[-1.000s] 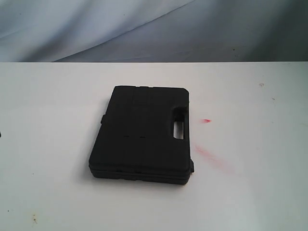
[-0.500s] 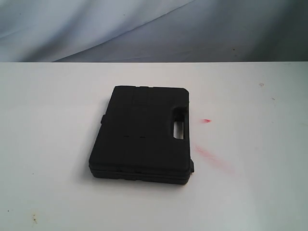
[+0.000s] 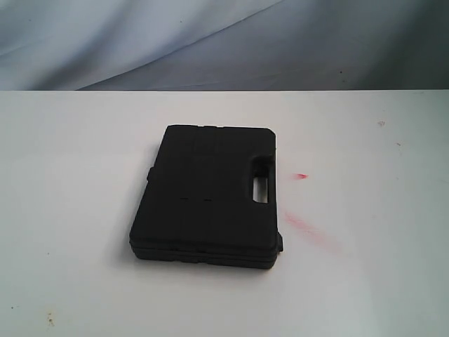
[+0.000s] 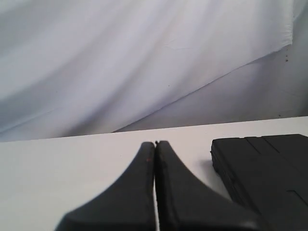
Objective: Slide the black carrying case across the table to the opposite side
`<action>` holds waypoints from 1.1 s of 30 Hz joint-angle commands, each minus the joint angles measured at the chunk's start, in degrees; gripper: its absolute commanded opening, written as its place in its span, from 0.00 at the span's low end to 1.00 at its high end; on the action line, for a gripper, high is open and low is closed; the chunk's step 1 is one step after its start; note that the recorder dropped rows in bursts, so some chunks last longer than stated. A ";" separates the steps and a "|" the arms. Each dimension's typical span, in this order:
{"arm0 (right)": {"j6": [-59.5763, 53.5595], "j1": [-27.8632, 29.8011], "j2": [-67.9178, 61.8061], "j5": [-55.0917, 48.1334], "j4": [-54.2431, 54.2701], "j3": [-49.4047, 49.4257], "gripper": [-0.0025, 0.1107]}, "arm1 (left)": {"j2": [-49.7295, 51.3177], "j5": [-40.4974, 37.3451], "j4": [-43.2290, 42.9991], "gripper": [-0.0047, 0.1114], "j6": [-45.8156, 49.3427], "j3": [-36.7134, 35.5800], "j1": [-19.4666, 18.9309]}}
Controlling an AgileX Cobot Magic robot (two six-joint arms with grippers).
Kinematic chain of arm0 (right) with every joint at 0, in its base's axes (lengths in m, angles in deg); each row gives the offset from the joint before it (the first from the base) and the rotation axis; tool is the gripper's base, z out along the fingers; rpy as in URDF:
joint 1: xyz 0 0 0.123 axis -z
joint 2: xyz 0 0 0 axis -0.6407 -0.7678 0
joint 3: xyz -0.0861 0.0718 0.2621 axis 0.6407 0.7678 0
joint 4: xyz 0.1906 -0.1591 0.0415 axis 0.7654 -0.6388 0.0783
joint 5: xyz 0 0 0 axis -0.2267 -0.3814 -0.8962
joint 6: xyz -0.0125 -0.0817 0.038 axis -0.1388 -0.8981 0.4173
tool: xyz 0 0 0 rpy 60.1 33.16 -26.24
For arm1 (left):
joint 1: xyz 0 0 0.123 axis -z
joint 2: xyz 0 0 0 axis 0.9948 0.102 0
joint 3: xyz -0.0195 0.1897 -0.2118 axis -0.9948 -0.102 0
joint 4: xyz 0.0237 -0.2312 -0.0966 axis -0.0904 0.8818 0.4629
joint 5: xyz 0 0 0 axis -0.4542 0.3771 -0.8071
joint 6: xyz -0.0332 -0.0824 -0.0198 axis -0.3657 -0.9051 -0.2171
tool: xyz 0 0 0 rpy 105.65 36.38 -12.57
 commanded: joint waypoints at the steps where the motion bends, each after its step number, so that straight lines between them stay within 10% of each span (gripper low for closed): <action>1: -0.21 0.38 0.22 0.58 -0.59 0.22 0.02 | -0.30 -1.77 -0.38 0.04 0.84 -0.24 -0.10; 33: -0.21 0.38 0.22 0.58 -0.59 0.22 0.02 | -0.30 -3.28 -2.41 0.04 -5.26 -0.24 -0.10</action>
